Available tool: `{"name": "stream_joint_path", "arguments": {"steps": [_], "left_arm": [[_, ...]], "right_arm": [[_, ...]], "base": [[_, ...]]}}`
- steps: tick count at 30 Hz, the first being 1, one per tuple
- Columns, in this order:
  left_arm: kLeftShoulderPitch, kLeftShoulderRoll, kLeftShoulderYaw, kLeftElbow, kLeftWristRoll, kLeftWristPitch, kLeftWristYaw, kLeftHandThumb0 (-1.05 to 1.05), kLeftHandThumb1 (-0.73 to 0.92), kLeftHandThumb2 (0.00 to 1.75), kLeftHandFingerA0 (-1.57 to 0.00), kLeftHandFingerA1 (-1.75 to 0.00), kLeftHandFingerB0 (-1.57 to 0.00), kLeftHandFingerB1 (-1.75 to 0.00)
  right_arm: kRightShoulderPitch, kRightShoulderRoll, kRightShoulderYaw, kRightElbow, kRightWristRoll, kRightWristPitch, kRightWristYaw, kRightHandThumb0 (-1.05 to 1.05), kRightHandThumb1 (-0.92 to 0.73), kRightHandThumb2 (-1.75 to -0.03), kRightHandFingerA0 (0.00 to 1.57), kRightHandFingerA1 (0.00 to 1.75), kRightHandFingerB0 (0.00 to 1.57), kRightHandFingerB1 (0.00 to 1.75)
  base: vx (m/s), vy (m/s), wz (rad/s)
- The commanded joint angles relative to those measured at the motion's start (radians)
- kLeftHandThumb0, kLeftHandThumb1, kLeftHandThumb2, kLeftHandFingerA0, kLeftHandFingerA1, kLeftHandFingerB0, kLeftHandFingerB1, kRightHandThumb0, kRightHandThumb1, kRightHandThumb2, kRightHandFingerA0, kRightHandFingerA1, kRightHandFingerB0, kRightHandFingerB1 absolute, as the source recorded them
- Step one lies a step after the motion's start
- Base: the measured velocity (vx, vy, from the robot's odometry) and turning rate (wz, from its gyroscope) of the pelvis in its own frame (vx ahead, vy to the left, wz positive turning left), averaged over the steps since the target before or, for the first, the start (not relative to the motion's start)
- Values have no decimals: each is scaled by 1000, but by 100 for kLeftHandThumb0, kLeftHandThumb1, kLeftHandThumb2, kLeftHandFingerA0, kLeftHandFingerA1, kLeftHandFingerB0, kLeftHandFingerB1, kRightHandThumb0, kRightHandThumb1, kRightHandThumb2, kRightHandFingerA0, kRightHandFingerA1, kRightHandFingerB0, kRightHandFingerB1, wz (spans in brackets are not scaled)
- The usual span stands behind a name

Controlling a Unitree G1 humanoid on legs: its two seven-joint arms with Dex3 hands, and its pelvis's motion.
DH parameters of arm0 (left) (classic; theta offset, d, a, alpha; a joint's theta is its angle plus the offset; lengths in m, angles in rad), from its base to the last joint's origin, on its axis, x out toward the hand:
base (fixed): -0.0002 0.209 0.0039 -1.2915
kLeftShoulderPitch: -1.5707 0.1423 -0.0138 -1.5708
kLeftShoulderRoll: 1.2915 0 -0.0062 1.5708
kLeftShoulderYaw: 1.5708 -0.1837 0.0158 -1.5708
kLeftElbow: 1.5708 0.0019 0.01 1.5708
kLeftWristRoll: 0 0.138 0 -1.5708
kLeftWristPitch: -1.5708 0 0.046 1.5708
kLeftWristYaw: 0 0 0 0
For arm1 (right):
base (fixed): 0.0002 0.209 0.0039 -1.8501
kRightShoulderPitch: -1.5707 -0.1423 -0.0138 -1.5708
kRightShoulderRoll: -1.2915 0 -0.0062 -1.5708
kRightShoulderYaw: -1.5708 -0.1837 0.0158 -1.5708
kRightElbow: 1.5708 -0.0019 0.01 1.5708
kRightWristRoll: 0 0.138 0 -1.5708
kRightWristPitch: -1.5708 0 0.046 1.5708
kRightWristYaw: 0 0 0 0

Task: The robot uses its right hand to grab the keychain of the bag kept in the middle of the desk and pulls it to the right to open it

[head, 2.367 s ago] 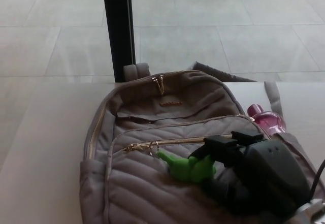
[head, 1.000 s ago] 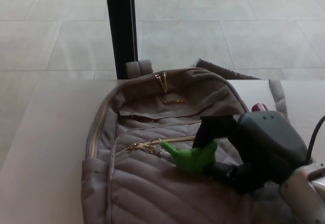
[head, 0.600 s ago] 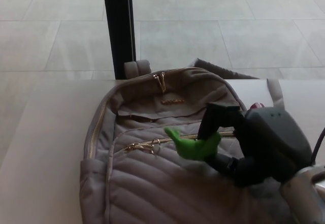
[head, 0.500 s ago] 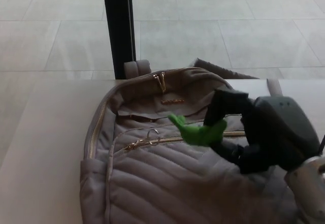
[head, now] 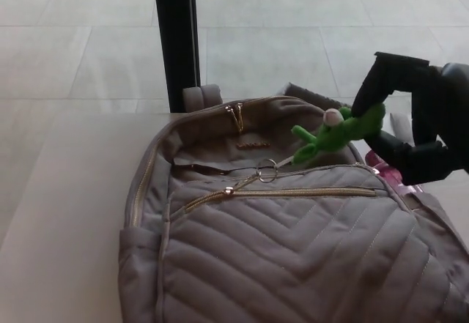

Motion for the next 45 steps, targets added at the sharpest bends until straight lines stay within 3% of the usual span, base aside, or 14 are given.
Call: {"name": "stream_joint_path", "arguments": {"steps": [1,14,18,22,26,27,29,31,33,34,38,39,44,45], "left_arm": [[12,24,-5,-3,21,-23,16,-81,87,66,-74,-61,-67,-46],[6,19,-7,8,21,12,11,-81,89,67,-73,-58,-66,-44],[5,19,-5,14,17,17,9,-80,88,67,-77,-58,-66,-45],[17,17,-5,10,17,5,15,-80,89,67,-76,-59,-67,-46],[6,12,-5,28,19,15,16,-78,89,66,-77,-55,-67,-45],[9,10,0,30,13,20,13,-77,88,66,-78,-57,-66,-45],[11,9,3,29,10,14,12,-79,88,66,-78,-58,-68,-47],[16,9,6,28,8,4,11,-79,88,66,-76,-55,-67,-46],[20,11,4,23,11,-5,13,-76,68,106,-70,-65,-63,-60],[20,12,2,22,14,-7,13,-79,88,67,-75,-56,-67,-46],[19,10,5,20,9,2,10,-77,88,66,-76,-58,-67,-46],[22,11,6,18,8,1,10,-79,88,66,-76,-58,-67,-46],[20,8,7,24,8,7,9,-80,88,67,-76,-57,-68,-46],[20,9,7,24,9,3,9,-80,88,67,-77,-58,-68,-46]], "right_arm": [[22,-76,-42,23,54,-64,11,-21,-37,-133,97,175,83,157],[235,-253,-139,141,63,-201,-38,-26,-46,-116,122,141,99,126],[229,-300,-187,231,68,-223,-64,-20,-52,-110,92,175,68,164],[209,-368,-222,329,44,-247,-109,-21,-47,-107,121,137,97,120],[176,-406,-249,442,60,-284,-166,-20,-51,-103,90,175,75,149],[173,-413,-251,456,57,-295,-178,-24,-46,-106,121,136,98,119],[169,-418,-251,466,61,-300,-182,-17,-52,-101,91,175,73,152],[156,-440,-257,492,42,-303,-211,-22,-46,-107,122,138,97,120],[143,-453,-270,528,48,-308,-230,-22,-46,-105,122,137,99,121],[141,-457,-272,535,53,-310,-229,-24,-48,-103,120,136,97,121],[153,-479,-301,582,72,-333,-251,-18,-58,-87,91,175,77,147],[169,-473,-315,568,87,-310,-232,-23,-49,-103,119,135,96,119],[233,-456,-350,513,153,-319,-177,-14,-59,-82,91,161,78,93],[250,-471,-347,493,163,-298,-127,-27,-66,-60,93,128,60,54]], "base": [[0,0,0],[0,0,0],[0,0,0],[0,0,0],[0,0,0],[0,0,0],[0,0,0],[0,0,0],[0,0,0],[0,0,0],[0,0,0],[0,0,0],[0,0,0],[0,0,0]]}}
